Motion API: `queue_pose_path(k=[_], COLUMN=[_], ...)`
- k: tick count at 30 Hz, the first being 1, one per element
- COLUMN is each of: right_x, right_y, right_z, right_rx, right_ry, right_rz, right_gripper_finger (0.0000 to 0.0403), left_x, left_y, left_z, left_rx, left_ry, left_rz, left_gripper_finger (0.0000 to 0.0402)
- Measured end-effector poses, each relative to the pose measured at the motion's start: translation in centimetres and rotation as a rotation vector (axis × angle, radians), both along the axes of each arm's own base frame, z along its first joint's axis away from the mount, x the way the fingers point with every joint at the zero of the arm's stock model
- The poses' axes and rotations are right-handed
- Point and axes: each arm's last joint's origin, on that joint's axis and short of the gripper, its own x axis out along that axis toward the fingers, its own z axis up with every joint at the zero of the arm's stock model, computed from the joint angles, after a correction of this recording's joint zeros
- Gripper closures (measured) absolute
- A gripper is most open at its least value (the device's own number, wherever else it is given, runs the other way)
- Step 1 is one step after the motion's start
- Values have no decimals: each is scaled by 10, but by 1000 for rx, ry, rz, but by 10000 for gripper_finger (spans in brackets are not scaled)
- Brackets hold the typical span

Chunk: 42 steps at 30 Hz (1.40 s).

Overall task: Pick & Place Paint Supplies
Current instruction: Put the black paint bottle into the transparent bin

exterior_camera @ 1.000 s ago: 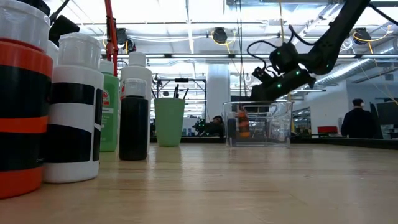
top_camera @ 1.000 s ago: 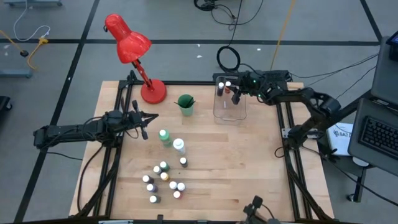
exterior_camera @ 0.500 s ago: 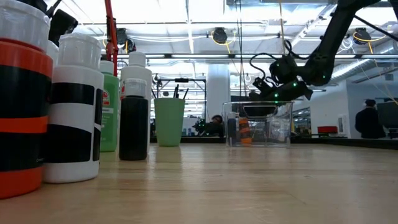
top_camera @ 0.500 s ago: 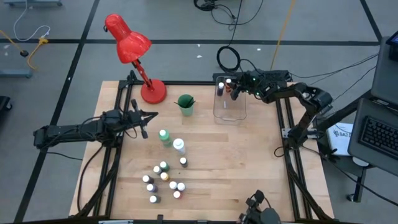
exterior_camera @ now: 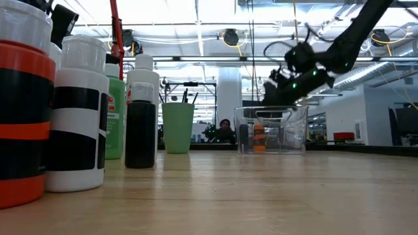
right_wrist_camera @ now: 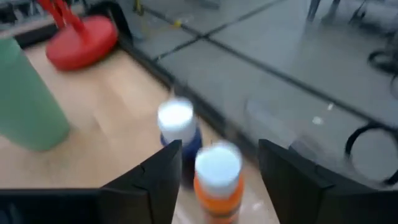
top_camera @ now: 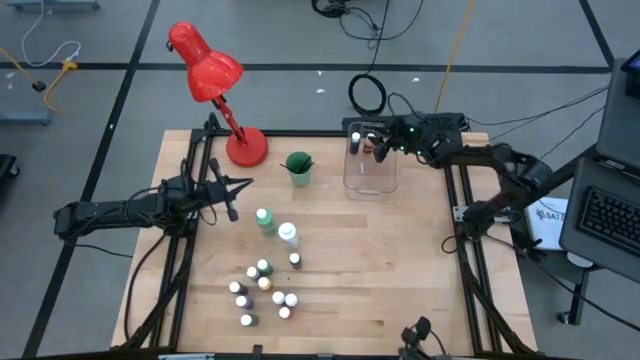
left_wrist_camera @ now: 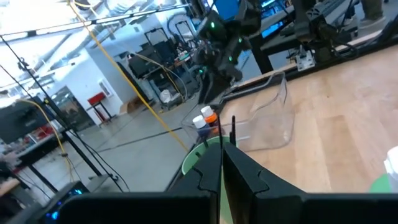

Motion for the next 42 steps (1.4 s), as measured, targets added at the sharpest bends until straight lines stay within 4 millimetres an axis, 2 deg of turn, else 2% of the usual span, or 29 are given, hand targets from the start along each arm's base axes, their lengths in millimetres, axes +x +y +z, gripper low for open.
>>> queue_pose_path(k=[5, 7, 9, 11, 14, 18, 20, 22, 25, 26, 29, 31, 33, 36, 42], right_x=[-2, -2, 1, 4, 2, -25, -43, -50, -56, -49, -13, 16, 46, 90, 158], right_y=[24, 43, 70, 107, 168, 241, 267, 289, 305, 310, 329, 337, 340, 335, 315], right_z=[38, 53, 59, 50, 16, -28, -41, -36, -41, -40, -7, 6, 17, 36, 20], right_rx=[-67, -48, -13, 31, 54, 18, -30, -93, -225, -289, -388, -435, -435, -343, -221], right_ry=[-59, -94, -120, -144, -188, -294, -330, -407, -357, -321, -399, -355, -275, -216, -162], right_rz=[72, 160, 303, 463, 641, 762, 771, 738, 689, 669, 643, 673, 688, 624, 623], right_gripper_finger=[193, 193, 193, 193, 197, 205, 206, 206, 206, 205, 197, 186, 176, 163, 152], left_x=[0, 0, 0, 0, 0, 0, 0, 0, 0, 0, 1, 2, 3, 3, 4], left_y=[0, 0, 0, 0, 0, 0, 0, 0, 0, -1, -2, -2, -3, -3, -2], left_z=[0, 0, 0, 0, 0, 0, 0, -1, -1, -2, -5, -5, -6, -9, -10], left_rx=[20, 19, 13, -4, -10, -8, -32, -74, -140, -162, -211, -237, -258, -272, -270], left_ry=[8, 9, 7, 3, 1, 2, -7, -22, -40, -38, -26, -27, -17, 6, 12], left_rz=[0, 0, 0, 0, 0, -6, -7, -9, -15, -22, -57, -77, -101, -106, -97], left_gripper_finger=[382, 382, 382, 382, 382, 382, 382, 382, 382, 382, 382, 382, 382, 382, 382])
